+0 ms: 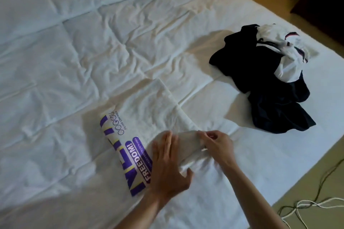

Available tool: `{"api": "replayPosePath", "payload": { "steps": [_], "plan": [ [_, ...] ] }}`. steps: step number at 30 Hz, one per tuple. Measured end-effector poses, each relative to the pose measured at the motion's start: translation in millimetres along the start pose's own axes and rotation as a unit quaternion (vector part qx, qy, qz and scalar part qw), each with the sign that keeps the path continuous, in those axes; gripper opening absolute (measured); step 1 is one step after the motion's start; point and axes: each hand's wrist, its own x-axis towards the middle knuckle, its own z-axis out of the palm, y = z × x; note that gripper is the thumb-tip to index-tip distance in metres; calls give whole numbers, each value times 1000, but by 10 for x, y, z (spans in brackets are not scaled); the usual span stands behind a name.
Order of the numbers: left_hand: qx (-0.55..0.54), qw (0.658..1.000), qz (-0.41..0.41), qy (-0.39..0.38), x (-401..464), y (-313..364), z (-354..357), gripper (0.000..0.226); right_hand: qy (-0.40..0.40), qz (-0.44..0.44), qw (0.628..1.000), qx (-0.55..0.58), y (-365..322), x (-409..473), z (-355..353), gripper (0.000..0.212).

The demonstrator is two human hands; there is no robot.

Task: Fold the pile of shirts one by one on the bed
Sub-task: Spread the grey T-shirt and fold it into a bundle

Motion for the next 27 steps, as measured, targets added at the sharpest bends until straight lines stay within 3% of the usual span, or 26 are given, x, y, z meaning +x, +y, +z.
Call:
{"api": "replayPosePath", "payload": {
  "steps": [4, 8, 10, 12, 14, 15, 17, 19, 21, 22, 24, 27],
  "plan": [
    [52, 997, -55, -9, -14, 130, 179, 108, -106, -31, 988, -109, -88, 209, -149, 19],
    [91, 993, -76, -21, 129, 264, 232, 104, -218, 83, 972, -24, -133, 114, -250, 16],
    [94, 993, -76, -13, 107, 310, 241, 98, -282, 117, 948, -86, -224, 67, -378, 14],
    [72, 995, -66, 6, 49, 323, 259, 90, -257, 55, 946, -192, -313, 225, -452, 14],
    [39, 997, -60, 28, 14, 313, 239, 85, -109, -120, 934, -317, -478, 502, -435, 14],
    [24, 997, -61, 33, 16, 296, 251, 84, -53, -217, 904, -364, -583, 604, -373, 28],
    [-11, 997, -66, 39, 29, 275, 272, 82, -42, -383, 815, -432, -734, 783, -174, 71],
    [-59, 994, -77, 51, 41, 273, 253, 83, -57, -500, 689, -522, -864, 894, 61, 106],
    [-142, 983, -100, 64, 50, 308, 129, 79, -75, -567, 574, -585, -910, 1019, 250, 117],
    [-200, 969, -129, 61, 54, 330, 20, 77, -87, -582, 542, -600, -912, 1070, 318, 114],
    [-329, 923, -195, 50, 79, 334, -239, 72, -106, -590, 534, -596, -885, 1175, 395, 102],
    [-436, 873, -212, 42, 61, 298, -621, 57, -105, -619, 561, -540, -908, 1267, 387, 82]
  ]
}}
